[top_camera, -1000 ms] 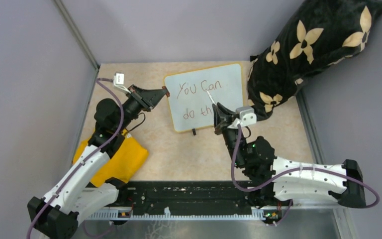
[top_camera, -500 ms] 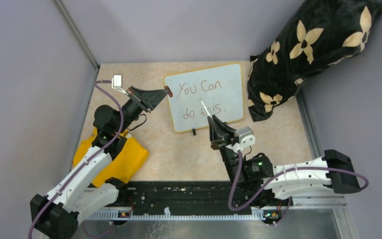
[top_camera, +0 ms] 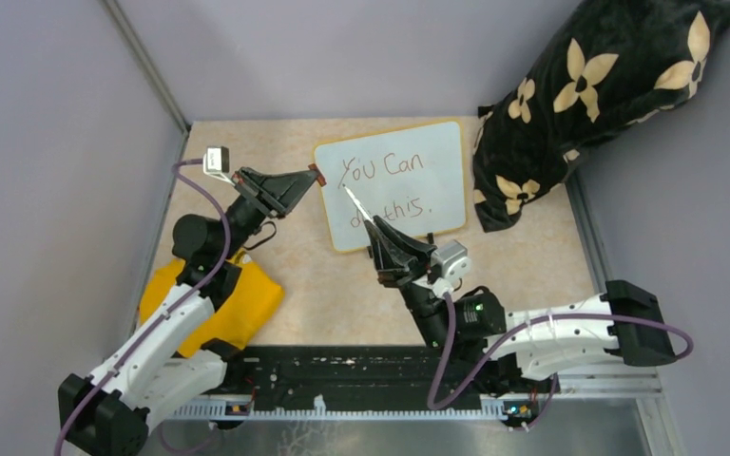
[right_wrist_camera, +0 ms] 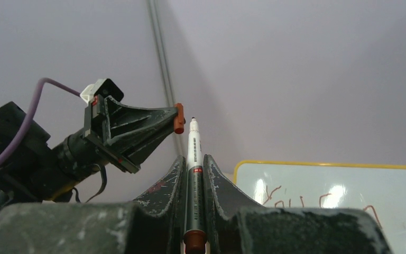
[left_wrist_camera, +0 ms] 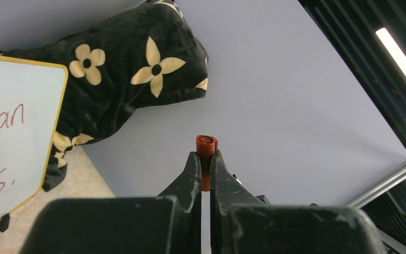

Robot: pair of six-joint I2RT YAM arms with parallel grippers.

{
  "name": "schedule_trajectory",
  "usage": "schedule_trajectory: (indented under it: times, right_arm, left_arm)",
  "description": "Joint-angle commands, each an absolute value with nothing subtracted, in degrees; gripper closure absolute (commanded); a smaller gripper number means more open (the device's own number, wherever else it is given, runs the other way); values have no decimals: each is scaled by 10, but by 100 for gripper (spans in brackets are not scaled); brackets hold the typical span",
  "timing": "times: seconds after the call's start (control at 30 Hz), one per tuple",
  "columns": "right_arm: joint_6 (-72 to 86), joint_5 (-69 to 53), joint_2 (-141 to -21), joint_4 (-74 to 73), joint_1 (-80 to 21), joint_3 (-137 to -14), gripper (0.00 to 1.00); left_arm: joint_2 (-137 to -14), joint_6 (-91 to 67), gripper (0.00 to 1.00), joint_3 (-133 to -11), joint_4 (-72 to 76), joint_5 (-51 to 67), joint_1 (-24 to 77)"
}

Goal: Write a sentence on the whiteboard
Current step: Close the whiteboard marker at the center of the board.

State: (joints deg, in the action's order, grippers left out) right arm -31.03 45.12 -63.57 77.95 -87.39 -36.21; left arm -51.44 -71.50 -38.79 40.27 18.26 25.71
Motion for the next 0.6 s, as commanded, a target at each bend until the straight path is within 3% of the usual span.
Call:
schedule_trajectory:
  times: [0.0, 0.57]
  right_arm:
    - [-273, 411, -641, 778, -881, -403, 100]
    - [-229, 404, -643, 726, -881, -412, 100]
  left_arm:
    - [-499, -755, 100, -376, 461, 184, 255]
    - [-487, -776, 100, -373, 486, 169, 255]
